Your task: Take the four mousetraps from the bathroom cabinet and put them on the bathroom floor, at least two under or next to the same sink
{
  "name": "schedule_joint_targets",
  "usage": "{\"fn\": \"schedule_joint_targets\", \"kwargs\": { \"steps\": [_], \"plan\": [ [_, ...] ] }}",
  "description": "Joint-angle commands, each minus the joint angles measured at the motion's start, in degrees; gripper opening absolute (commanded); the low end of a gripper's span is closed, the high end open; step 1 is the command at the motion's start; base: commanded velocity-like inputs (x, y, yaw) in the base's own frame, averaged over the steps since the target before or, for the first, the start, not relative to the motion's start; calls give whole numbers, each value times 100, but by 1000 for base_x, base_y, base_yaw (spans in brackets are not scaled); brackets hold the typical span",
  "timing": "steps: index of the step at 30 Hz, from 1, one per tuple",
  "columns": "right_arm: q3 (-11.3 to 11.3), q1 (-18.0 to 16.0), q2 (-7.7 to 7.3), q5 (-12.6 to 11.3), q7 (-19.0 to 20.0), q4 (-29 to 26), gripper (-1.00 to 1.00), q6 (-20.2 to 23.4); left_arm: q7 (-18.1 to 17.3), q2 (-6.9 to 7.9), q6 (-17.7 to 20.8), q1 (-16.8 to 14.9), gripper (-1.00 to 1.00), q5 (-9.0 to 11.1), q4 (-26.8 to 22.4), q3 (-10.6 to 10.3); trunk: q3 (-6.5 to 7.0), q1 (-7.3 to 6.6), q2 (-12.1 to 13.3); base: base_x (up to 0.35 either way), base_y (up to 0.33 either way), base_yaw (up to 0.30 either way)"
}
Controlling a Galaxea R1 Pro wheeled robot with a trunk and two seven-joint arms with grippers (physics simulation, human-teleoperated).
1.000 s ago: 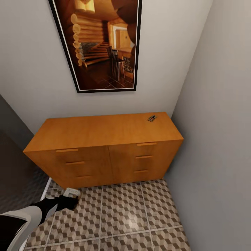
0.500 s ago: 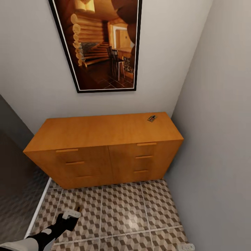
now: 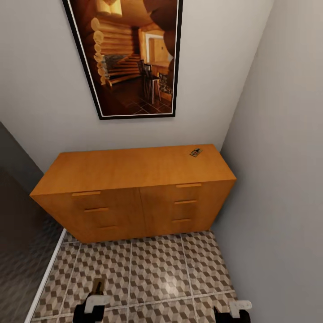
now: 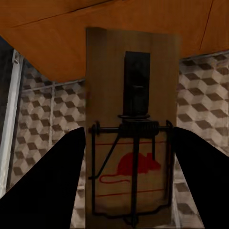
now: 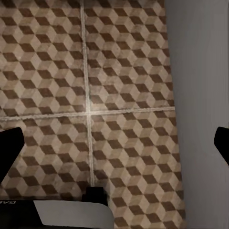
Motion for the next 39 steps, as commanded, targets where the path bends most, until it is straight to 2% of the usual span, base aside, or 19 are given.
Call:
{"fn": "schedule_joint_targets", "kwargs": {
  "steps": [1, 4, 9, 18, 39],
  "plan": [
    [49, -4, -6, -50, -33, -33, 100, 25, 124, -30, -108, 1, -100, 50, 21, -47, -9, 3, -10, 0, 0, 0],
    [49, -9, -9, -49, -40, -204, 100, 287, 407, -97, -295, 27, -100, 57, 13, -47, -9, 3, -10, 0, 0, 0],
    [54, -10, -12, -48, -30, -425, 100, 447, 518, -108, -374, 40, -100, 66, 10, -41, -9, 3, -10, 0, 0, 0],
    [74, -11, -3, -35, 9, -485, 100, 276, 546, -49, -397, 43, -100, 76, 8, -30, -9, 3, -10, 0, 0, 0],
    [75, -10, 1, -38, 10, -435, 100, 199, 523, -54, -373, 43, -100, 77, 9, -30, -9, 3, -10, -11, 9, 0]
  ]
}}
